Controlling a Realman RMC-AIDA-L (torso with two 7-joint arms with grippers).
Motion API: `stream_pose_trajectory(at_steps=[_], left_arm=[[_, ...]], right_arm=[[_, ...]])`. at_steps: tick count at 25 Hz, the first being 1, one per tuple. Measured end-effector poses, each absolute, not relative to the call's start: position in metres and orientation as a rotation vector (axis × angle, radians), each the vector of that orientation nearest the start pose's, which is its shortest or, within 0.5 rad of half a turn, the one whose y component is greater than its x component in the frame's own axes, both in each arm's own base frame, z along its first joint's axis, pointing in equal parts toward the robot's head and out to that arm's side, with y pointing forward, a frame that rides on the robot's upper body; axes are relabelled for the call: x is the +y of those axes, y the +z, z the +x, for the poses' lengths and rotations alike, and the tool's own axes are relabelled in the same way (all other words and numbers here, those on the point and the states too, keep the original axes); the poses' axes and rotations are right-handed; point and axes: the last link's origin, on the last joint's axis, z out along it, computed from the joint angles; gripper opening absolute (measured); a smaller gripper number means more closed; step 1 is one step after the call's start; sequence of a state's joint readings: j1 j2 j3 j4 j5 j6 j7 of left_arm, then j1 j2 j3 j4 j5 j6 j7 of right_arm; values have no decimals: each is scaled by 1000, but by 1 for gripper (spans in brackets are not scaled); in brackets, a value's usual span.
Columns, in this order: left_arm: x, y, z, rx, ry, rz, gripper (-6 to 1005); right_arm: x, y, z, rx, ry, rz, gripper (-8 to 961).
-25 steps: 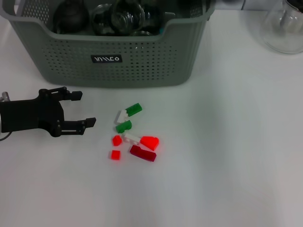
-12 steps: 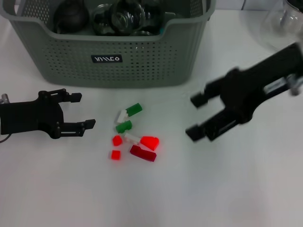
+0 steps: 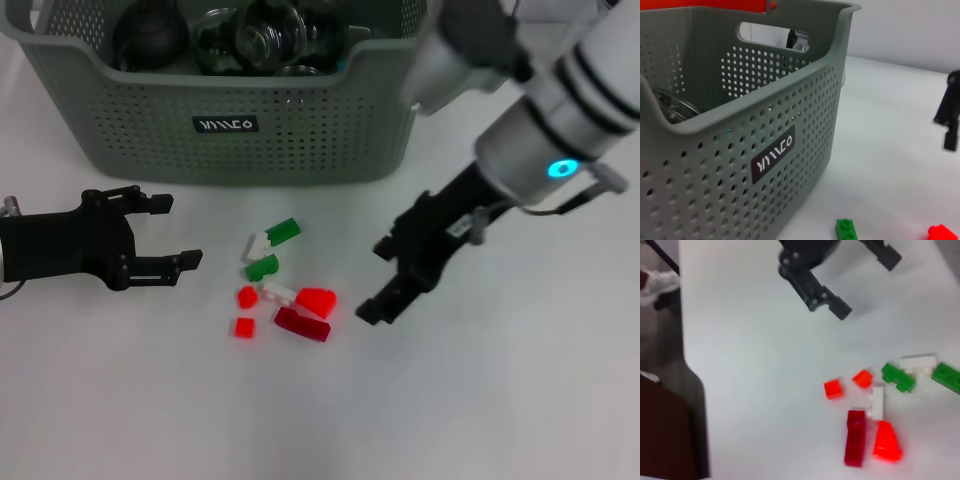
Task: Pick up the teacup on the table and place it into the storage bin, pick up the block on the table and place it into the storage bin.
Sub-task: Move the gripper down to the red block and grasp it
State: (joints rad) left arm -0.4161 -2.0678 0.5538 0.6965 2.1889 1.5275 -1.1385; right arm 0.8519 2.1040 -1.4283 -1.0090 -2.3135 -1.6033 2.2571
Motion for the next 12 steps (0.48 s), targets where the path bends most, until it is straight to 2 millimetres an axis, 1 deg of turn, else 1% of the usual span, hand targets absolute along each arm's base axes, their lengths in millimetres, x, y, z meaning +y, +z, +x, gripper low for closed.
stream_pose_trajectory(at_steps=[6,12], left_arm=[[298,16,-326,-479,-403,-2671,846],[298,15,-326,-479,-404,-2671,843]], right_arm=[[348,-95,117,473,-465,-3077,910],[350,-115,118,424,-458,-3027,903]])
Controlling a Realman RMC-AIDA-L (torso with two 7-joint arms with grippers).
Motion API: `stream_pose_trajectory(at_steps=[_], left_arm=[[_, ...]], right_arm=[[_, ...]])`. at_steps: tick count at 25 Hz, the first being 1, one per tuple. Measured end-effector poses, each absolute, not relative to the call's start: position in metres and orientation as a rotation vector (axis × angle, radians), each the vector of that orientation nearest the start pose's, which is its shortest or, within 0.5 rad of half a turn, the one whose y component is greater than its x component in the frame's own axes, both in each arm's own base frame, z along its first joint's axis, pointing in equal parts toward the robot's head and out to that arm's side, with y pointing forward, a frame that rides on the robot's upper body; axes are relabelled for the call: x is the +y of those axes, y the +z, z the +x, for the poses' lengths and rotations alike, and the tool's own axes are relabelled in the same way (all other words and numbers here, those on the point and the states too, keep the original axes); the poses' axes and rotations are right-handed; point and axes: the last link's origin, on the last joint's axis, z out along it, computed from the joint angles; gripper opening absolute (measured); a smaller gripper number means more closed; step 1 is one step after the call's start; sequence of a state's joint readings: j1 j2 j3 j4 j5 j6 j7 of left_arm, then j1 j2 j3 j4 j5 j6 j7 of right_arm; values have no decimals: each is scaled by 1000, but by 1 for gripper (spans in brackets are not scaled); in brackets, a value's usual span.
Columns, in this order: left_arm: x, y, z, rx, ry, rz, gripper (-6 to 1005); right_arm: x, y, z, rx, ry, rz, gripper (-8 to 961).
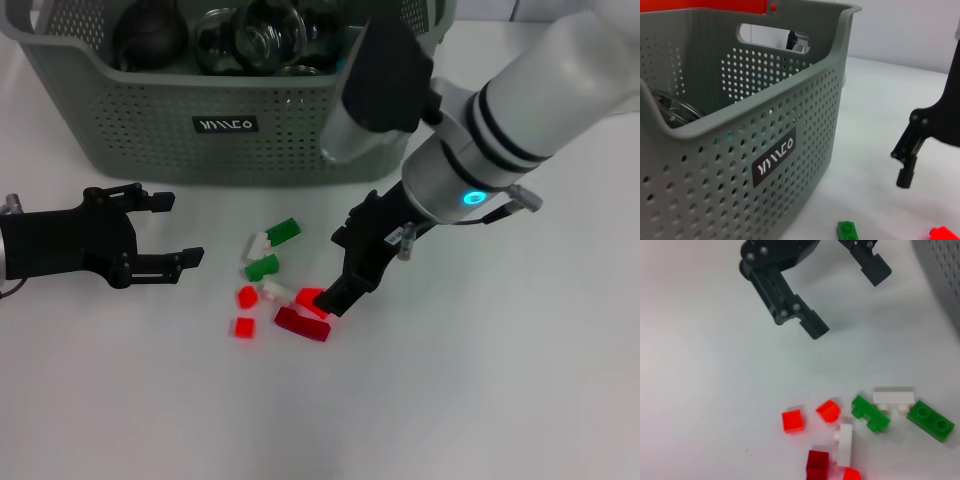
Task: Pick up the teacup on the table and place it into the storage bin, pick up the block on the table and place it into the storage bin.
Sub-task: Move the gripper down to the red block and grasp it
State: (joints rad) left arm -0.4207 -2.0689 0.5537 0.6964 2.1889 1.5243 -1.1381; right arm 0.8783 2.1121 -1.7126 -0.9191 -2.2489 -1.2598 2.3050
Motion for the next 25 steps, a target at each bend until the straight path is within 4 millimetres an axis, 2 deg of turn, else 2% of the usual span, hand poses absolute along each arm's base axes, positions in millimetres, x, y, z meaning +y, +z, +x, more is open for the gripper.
stream_pose_trajectory(at_steps=[7,12,21,25], left_arm=[[298,15,-326,-482,-405,-2670,841],[298,15,-326,-482,-404,-2671,841],[298,15,-326,-480,-406,-2670,841],[298,15,-325,-480,-409,-2668,841]], right_arm=[[348,-130,119,390,-459,-3009,894],[349,-132,119,381,-452,-3002,887],[346,-142,118,370,-423,-3007,681],[344,-146,119,368,-429,-3010,681]])
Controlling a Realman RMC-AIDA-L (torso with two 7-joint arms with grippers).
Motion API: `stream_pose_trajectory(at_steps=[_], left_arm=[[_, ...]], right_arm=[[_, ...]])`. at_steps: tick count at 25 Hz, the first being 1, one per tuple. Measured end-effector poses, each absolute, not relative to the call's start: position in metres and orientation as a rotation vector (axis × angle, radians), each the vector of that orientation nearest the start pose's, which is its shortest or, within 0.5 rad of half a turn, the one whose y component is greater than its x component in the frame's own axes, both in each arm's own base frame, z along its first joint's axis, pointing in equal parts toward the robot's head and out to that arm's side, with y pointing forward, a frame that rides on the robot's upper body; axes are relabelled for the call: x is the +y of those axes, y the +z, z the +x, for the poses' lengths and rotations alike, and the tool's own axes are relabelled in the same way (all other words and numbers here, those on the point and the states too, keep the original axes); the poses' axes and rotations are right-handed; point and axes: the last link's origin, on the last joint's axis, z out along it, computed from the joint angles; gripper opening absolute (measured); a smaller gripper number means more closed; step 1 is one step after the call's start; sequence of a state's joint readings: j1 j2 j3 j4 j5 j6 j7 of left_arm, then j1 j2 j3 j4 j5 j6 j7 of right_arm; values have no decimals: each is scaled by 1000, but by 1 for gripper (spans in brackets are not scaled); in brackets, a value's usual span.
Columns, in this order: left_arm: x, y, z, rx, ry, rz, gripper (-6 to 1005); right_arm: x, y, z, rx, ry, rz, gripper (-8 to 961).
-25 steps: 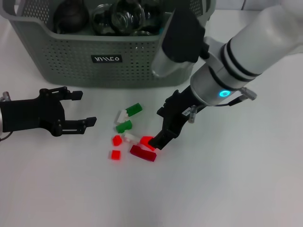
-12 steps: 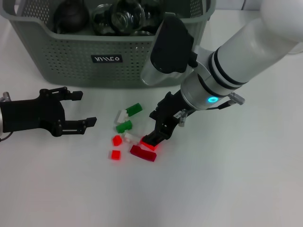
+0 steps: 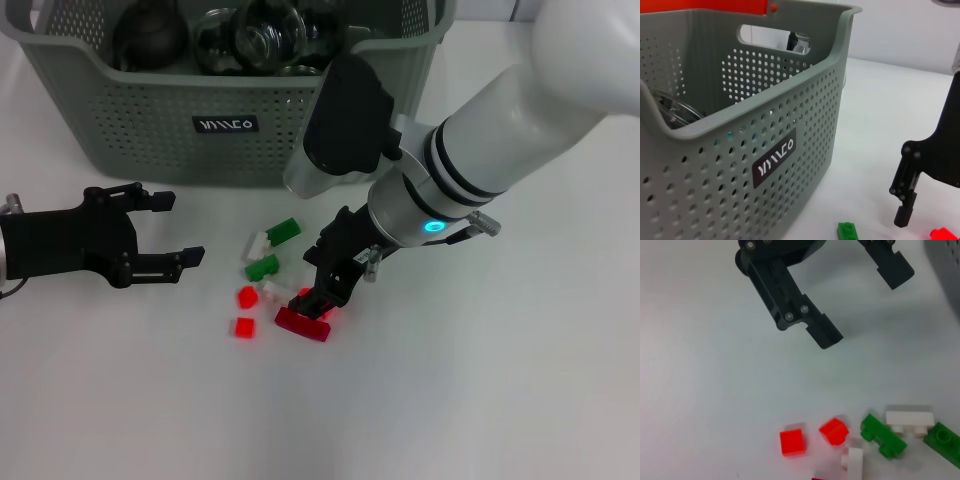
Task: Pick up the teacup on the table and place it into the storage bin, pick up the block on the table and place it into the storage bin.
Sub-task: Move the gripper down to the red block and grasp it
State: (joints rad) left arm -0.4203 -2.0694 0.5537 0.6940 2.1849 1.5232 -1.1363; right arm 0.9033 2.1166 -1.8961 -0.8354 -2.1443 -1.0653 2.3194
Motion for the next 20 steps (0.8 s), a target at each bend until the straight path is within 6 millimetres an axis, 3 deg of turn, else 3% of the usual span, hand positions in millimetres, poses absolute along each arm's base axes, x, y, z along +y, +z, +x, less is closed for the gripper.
stream_pose_trajectory(at_steps=[12,20], left_arm=[[298,15,-325,-478,-412,-2666,841],[298,13,-325,-485,-417,-2668,840]], right_arm=[[344,-148,122,368,-428,-2999,681],[344,-150,127,368,-450,-2991,623]])
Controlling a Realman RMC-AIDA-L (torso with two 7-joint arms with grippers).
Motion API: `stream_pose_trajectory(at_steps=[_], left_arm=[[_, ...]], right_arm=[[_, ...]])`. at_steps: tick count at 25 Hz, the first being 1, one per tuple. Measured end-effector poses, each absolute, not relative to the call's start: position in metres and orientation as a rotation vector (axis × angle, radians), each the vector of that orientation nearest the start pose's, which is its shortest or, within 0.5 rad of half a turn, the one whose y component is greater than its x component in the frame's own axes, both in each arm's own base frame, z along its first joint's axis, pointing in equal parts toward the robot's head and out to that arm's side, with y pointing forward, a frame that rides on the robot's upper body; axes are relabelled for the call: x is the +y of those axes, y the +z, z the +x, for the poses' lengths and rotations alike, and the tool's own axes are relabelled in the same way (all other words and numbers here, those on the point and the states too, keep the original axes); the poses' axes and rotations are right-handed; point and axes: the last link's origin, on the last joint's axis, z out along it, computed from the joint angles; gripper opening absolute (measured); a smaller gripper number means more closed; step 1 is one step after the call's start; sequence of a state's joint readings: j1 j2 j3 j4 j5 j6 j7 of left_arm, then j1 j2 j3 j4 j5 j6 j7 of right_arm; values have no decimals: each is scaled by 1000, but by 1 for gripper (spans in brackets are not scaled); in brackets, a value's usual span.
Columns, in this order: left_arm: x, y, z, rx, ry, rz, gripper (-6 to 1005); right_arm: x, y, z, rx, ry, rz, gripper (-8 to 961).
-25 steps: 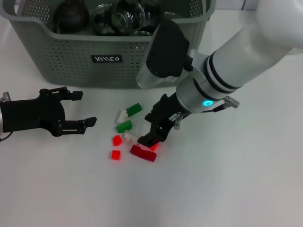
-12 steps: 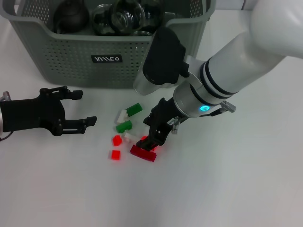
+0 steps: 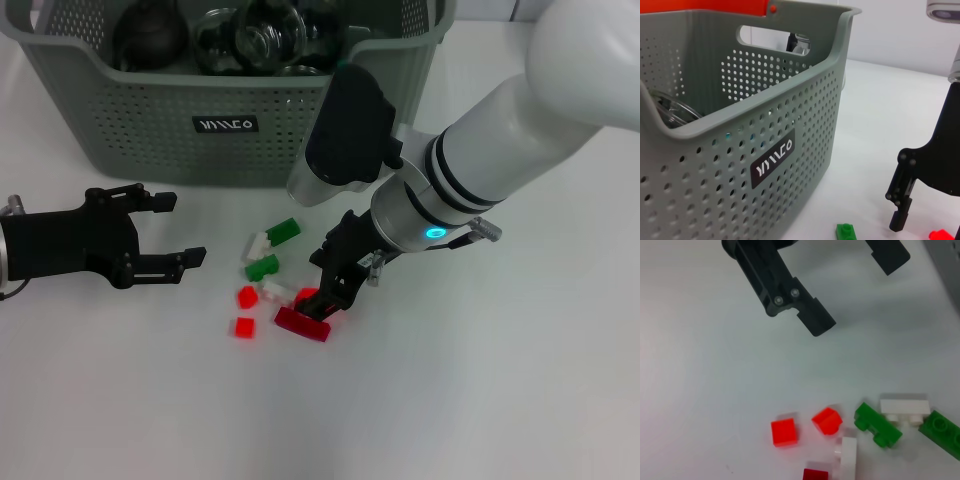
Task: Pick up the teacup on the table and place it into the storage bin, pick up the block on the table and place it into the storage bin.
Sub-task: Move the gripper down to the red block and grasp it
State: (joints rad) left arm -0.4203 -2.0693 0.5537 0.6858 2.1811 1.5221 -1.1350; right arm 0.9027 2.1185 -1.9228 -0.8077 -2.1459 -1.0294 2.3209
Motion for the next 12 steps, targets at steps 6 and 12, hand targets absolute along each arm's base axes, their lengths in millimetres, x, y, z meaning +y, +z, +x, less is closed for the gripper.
stream_pose_trajectory(at_steps=[6,12], left_arm=[[298,14,-326,-487,-411,-2662,840],[299,14,-326,-486,-409,-2660,840]], right_arm=[[344,-149,127,367,-463,-2984,579],[343,-149,128,361,-480,-2992,535]])
